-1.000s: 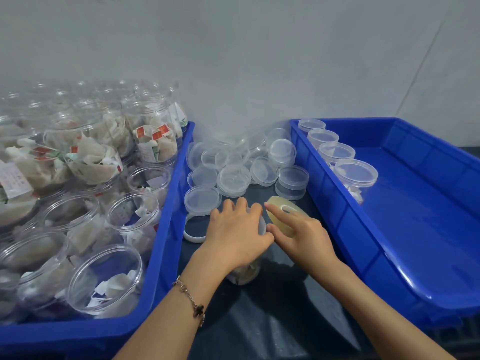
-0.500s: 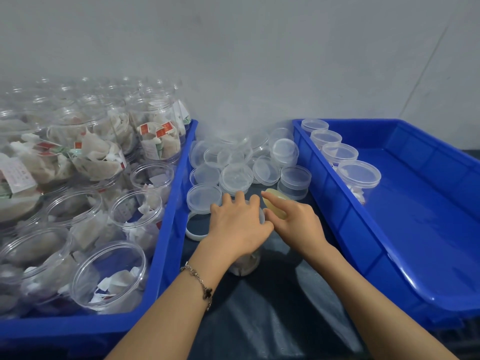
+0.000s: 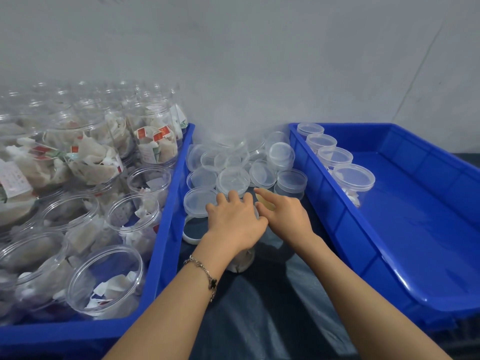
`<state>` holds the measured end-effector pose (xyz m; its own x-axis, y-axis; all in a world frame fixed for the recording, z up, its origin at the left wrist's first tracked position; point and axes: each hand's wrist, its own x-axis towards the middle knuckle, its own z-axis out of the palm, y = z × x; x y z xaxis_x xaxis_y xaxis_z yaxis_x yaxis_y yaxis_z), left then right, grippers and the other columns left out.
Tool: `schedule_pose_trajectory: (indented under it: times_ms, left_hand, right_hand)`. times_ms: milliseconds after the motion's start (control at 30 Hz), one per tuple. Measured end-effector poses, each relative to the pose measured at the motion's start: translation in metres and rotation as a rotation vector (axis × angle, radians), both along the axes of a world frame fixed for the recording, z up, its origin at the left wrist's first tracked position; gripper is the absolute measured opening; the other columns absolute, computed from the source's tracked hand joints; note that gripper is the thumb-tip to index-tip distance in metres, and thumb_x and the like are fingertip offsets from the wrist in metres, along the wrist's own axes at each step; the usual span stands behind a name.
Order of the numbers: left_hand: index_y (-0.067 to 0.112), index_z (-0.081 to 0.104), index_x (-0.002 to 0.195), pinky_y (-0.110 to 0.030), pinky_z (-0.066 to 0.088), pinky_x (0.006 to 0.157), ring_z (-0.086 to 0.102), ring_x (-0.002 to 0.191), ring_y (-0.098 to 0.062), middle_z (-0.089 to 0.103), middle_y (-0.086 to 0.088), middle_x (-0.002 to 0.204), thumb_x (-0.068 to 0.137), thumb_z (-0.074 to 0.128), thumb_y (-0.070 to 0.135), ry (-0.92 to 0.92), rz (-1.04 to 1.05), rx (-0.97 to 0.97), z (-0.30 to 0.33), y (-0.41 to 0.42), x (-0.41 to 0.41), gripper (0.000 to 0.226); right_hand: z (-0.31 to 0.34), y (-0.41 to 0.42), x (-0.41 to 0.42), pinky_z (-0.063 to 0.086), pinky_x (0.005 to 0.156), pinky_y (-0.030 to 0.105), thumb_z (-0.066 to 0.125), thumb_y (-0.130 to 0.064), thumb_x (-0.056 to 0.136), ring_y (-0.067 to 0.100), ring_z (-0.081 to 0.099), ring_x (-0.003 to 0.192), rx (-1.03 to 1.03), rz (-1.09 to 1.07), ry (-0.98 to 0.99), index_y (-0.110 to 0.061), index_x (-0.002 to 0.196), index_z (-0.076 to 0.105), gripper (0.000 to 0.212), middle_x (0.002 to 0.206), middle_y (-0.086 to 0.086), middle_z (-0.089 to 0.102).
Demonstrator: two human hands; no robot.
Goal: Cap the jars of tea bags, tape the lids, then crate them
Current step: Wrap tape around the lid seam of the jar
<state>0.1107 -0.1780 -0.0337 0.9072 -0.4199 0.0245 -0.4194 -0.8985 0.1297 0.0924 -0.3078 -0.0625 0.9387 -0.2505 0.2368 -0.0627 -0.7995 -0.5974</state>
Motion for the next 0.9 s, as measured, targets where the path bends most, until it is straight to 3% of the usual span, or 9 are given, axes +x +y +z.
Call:
schedule_pose_trajectory:
  times_ms: [433, 600, 700, 800, 900]
  left_hand:
    - [0.016, 0.041, 0.121, -0.046, 0.031, 0.085, 0.037, 0.114, -0.033, 0.042, -0.012, 0.128, 0.089, 0.035, 0.047, 0.009, 0.01, 0.001, 0.002, 0.0, 0.001, 0.046]
    - [0.019, 0.043, 0.115, -0.048, 0.031, 0.088, 0.037, 0.115, -0.033, 0.043, -0.01, 0.126, 0.083, 0.039, 0.052, -0.02, -0.074, -0.001, -0.004, -0.004, -0.016, 0.047]
    - [0.019, 0.043, 0.115, -0.047, 0.031, 0.087, 0.037, 0.114, -0.033, 0.044, -0.01, 0.126, 0.084, 0.04, 0.054, -0.019, -0.064, -0.012, -0.006, -0.003, -0.015, 0.046]
    - [0.02, 0.044, 0.113, -0.047, 0.032, 0.087, 0.038, 0.113, -0.033, 0.045, -0.009, 0.124, 0.086, 0.039, 0.056, -0.042, -0.067, -0.035, -0.007, -0.002, -0.014, 0.045]
    - [0.02, 0.045, 0.118, -0.049, 0.032, 0.089, 0.038, 0.116, -0.032, 0.045, -0.008, 0.125, 0.086, 0.037, 0.063, -0.055, -0.061, -0.045, -0.009, -0.002, -0.016, 0.054]
  right_hand:
    - [-0.001, 0.006, 0.011, 0.045, 0.078, 0.035, 0.046, -0.037, 0.09, 0.022, 0.06, 0.105, -0.019, -0.023, 0.014, -0.037, 0.132, 0.051, 0.042, 0.111, 0.002, 0.068]
    - [0.017, -0.026, 0.041, 0.048, 0.085, 0.038, 0.043, -0.025, 0.092, 0.032, 0.058, 0.104, 0.067, -0.182, 0.053, -0.022, 0.12, 0.062, 0.033, 0.109, 0.012, 0.067]
    - [0.027, -0.021, 0.051, 0.046, 0.075, 0.031, 0.046, -0.031, 0.091, 0.023, 0.062, 0.092, -0.05, -0.023, -0.002, -0.032, 0.129, 0.056, 0.039, 0.098, 0.006, 0.07]
    - [0.025, -0.009, 0.054, 0.036, 0.061, 0.026, 0.041, -0.036, 0.093, 0.02, 0.06, 0.08, -0.32, 0.074, -0.049, -0.03, 0.133, 0.05, 0.041, 0.099, 0.005, 0.07]
    - [0.018, -0.006, 0.049, 0.038, 0.063, 0.03, 0.044, -0.038, 0.095, 0.027, 0.062, 0.084, -0.279, 0.082, -0.023, -0.029, 0.141, 0.039, 0.047, 0.091, 0.011, 0.068]
